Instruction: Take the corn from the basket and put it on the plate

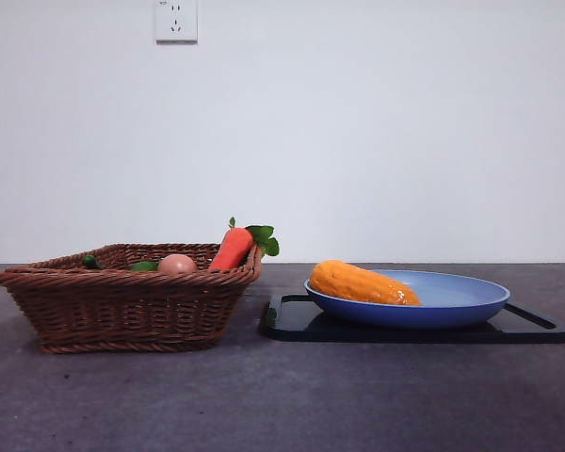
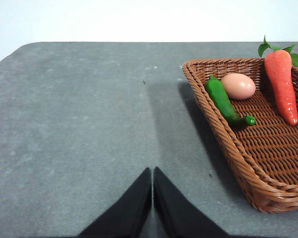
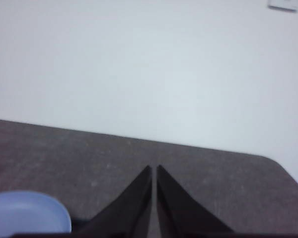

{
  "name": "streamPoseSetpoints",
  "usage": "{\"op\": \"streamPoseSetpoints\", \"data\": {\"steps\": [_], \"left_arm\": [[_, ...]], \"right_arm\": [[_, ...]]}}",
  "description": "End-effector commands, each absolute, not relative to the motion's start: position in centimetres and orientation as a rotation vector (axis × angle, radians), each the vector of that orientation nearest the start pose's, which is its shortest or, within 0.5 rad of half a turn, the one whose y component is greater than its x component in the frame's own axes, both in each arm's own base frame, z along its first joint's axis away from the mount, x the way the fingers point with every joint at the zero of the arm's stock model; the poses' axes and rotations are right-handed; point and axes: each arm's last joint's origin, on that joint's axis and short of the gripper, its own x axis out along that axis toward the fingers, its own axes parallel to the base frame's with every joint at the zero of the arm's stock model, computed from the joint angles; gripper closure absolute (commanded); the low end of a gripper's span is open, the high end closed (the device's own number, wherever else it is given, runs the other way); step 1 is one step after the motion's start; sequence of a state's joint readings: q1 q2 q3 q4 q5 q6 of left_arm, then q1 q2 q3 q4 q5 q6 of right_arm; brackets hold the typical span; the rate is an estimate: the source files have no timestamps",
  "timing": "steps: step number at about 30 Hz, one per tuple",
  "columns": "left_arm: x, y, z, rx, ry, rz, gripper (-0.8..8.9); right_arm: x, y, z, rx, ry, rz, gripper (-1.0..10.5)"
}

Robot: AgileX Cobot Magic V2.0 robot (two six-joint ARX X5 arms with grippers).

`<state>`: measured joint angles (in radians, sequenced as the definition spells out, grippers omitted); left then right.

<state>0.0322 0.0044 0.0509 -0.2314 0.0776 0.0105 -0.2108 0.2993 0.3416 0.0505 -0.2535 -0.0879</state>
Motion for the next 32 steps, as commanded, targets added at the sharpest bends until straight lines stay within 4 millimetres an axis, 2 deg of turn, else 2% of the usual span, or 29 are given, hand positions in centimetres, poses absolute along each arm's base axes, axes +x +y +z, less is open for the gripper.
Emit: {"op": "streamPoseSetpoints", "data": {"steps": [1, 8, 14, 32], "left_arm": [[9.4, 0.1, 14.9, -0.006, 0.221, -0.048, 8.06], [9.4, 0.1, 14.9, -0.006, 0.221, -0.048, 8.06], [9.4, 0.1, 14.9, -0.006, 0.221, -0.048, 8.06], [9.4, 0.1, 14.9, -0.006, 0.221, -0.048, 8.06]], "right_arm": [[10.1, -1.5, 24.2, -0.091, -0.097, 0.025, 9.4], [9.7, -1.3, 19.6, -0.071, -0.072, 0.025, 9.4], [9.7, -1.0, 17.6, -0.068, -0.07, 0.063, 9.4], [9.6, -0.2, 15.3, -0.031, 0.124, 0.149, 9.4]]}}
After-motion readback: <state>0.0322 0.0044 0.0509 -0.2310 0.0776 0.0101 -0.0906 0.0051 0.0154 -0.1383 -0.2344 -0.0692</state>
